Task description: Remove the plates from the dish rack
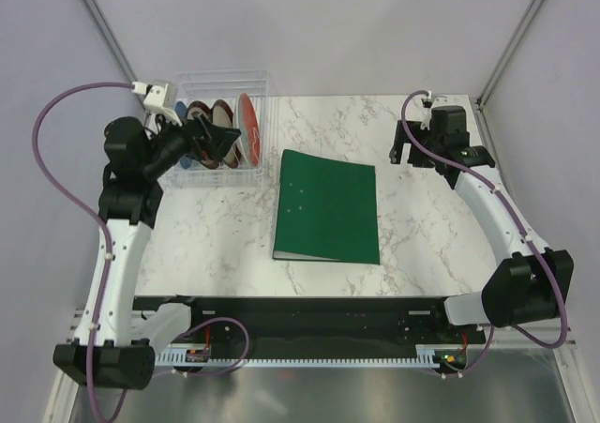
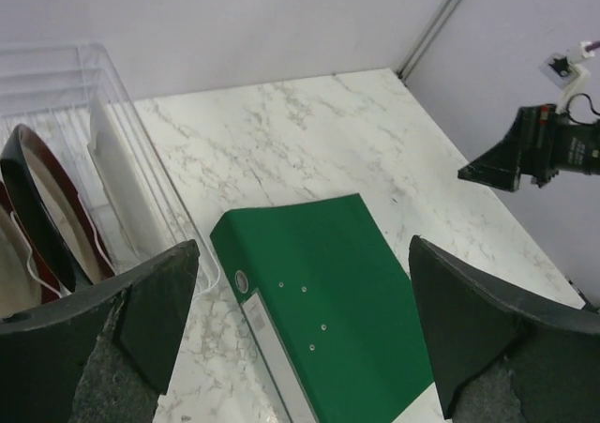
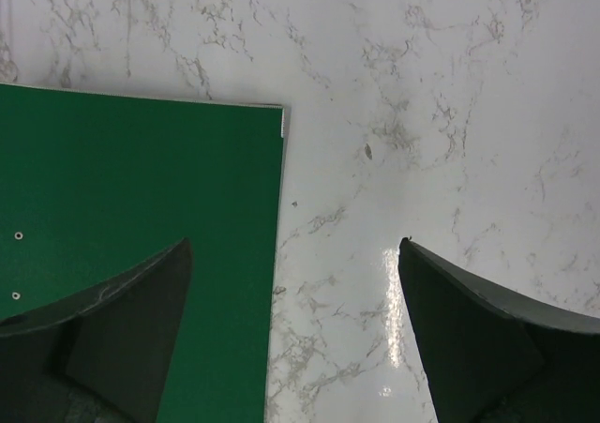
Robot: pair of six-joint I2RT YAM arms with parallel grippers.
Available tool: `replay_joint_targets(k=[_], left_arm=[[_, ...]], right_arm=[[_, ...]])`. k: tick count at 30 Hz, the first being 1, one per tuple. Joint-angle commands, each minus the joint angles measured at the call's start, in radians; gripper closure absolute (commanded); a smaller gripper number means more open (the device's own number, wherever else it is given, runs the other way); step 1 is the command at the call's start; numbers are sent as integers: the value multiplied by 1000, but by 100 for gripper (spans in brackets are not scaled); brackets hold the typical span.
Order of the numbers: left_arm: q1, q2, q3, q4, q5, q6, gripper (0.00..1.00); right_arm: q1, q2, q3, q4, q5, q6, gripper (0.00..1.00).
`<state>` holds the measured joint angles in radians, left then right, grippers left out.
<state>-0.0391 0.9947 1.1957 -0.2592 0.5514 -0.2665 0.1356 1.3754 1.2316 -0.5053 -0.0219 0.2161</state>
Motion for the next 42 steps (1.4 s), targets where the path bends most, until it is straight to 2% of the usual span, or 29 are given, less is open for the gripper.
replay_joint_targets(k=[1,7,11,17,20,22,30,36,39,42], left_arm=[[-5,116,105,-29,-68,-76,0],[-24,326,284,-63,-140,-151,0],[-24,485,456,-80,-6,-125,0],[-28,708,625,-86,8,-184,0],[-47,766,656,-123,-74,-166,3],[-73,782,653,-138,-188,-119,7],[-159,791,565,-153,-514,-11,9],[-214,763,473,-153,-767,4,9],[-242,751,446,-140,-858,15,8],[-263,717,423,-103,-887,21,8]], right_arm=[[4,34,80,-64,16,-15,2],[6,54,112,-68,103,-6,2],[5,63,114,-68,117,-9,2],[4,57,97,-56,129,-6,2],[4,62,80,-44,143,-7,2],[4,77,75,-39,151,-11,2],[5,143,72,-36,128,-9,2],[4,178,62,-32,111,-6,2],[5,182,52,-26,103,-3,2],[6,182,40,-16,97,-3,2]])
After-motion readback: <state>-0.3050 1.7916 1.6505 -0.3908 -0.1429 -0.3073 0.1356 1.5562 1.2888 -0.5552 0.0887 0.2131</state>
